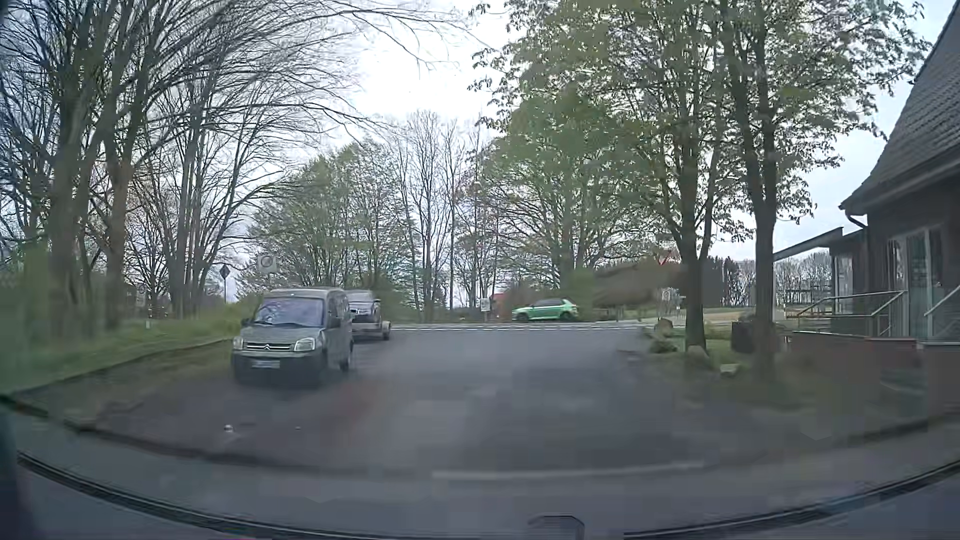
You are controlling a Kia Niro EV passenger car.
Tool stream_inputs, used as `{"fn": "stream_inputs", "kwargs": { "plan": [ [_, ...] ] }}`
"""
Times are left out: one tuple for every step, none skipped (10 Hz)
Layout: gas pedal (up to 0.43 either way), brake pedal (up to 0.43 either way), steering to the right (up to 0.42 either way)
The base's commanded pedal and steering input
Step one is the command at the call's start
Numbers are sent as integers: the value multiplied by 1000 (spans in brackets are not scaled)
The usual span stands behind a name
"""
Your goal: Follow the waypoints while adhering to traffic rules and regulations
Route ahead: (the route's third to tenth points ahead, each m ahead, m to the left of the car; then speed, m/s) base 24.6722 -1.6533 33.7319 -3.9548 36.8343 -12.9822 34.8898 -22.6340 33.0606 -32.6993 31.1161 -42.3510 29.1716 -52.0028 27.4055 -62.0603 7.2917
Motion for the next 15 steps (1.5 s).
{"fn": "stream_inputs", "kwargs": {
  "plan": [
    [0,0,17],
    [0,0,19],
    [0,0,20],
    [0,0,22],
    [0,0,23],
    [0,0,20],
    [0,0,20],
    [0,0,19],
    [0,0,20],
    [0,0,19],
    [0,0,19],
    [0,18,19],
    [0,18,16],
    [0,18,17],
    [0,37,20]
  ]
}}
